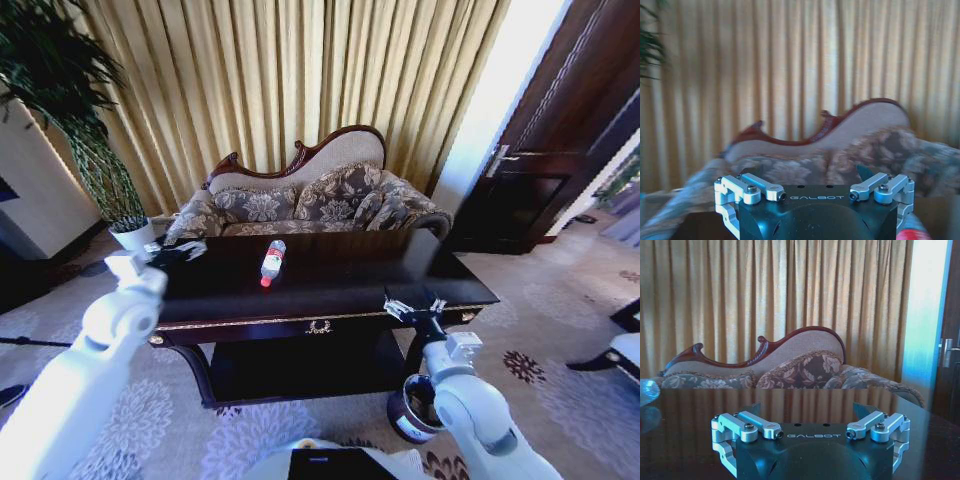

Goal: Move to the front of the table and place the trash on the table into the trash bin.

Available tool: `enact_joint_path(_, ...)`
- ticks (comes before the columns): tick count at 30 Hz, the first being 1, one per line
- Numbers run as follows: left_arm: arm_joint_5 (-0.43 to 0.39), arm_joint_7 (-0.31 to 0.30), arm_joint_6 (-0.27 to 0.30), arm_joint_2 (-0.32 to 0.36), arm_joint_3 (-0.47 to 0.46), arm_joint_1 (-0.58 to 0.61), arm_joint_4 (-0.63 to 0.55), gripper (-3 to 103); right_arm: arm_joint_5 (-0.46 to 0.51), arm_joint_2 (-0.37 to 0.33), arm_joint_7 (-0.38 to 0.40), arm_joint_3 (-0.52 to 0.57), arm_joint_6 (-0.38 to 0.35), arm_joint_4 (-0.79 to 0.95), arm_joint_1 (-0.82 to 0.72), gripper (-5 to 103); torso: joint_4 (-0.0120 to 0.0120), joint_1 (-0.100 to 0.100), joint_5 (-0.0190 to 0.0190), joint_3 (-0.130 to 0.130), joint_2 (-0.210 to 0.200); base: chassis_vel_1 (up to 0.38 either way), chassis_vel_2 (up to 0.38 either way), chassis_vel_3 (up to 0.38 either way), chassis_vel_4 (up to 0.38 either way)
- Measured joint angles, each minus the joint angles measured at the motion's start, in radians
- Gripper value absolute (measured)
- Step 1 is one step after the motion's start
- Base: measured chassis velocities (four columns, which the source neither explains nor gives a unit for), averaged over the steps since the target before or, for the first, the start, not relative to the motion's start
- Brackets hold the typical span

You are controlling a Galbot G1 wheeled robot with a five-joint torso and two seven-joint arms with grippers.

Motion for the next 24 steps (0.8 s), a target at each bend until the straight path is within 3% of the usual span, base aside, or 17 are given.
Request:
enact_joint_path(3,-0.009,-0.033,0.017,-0.029,0.194,-0.139,0.047,100,0.004,-0.007,0.005,0.012,0.000,-0.022,0.011,100,0.0002,0.000,-0.0002,0.000,0.000,0.000,0.000,0.000,0.000)
enact_joint_path(4,-0.009,-0.033,0.017,-0.029,0.194,-0.139,0.047,100,0.004,-0.007,0.005,0.012,0.000,-0.022,0.011,100,0.0002,0.000,-0.0002,0.000,0.000,0.000,0.000,0.000,0.000)
enact_joint_path(9,-0.101,-0.120,0.087,-0.081,0.390,-0.285,0.078,100,0.007,-0.009,0.009,0.033,0.010,-0.053,0.013,100,0.0000,0.000,0.0000,0.000,0.000,0.000,0.000,0.000,0.000)
enact_joint_path(15,-0.159,-0.225,0.164,-0.120,0.456,-0.326,0.088,100,0.007,-0.006,0.012,0.043,0.023,-0.077,0.018,100,-0.0001,0.000,-0.0002,0.000,0.000,0.000,0.000,0.000,0.000)
enact_joint_path(18,-0.233,-0.355,0.236,-0.129,0.461,-0.320,0.066,100,0.012,-0.009,0.030,0.044,0.024,-0.084,0.033,100,0.0003,0.000,-0.0002,0.000,0.000,0.000,0.000,0.000,0.000)
enact_joint_path(20,-0.256,-0.403,0.265,-0.132,0.454,-0.311,0.060,100,0.018,-0.013,0.035,0.044,0.024,-0.091,0.048,100,0.0004,0.000,-0.0004,0.000,0.000,0.000,0.000,0.000,0.000)
enact_joint_path(24,-0.301,-0.457,0.279,-0.137,0.449,-0.305,0.060,100,0.021,-0.015,0.036,0.042,0.023,-0.104,0.067,100,0.0004,0.000,-0.0003,0.000,0.000,0.000,0.000,0.000,0.000)
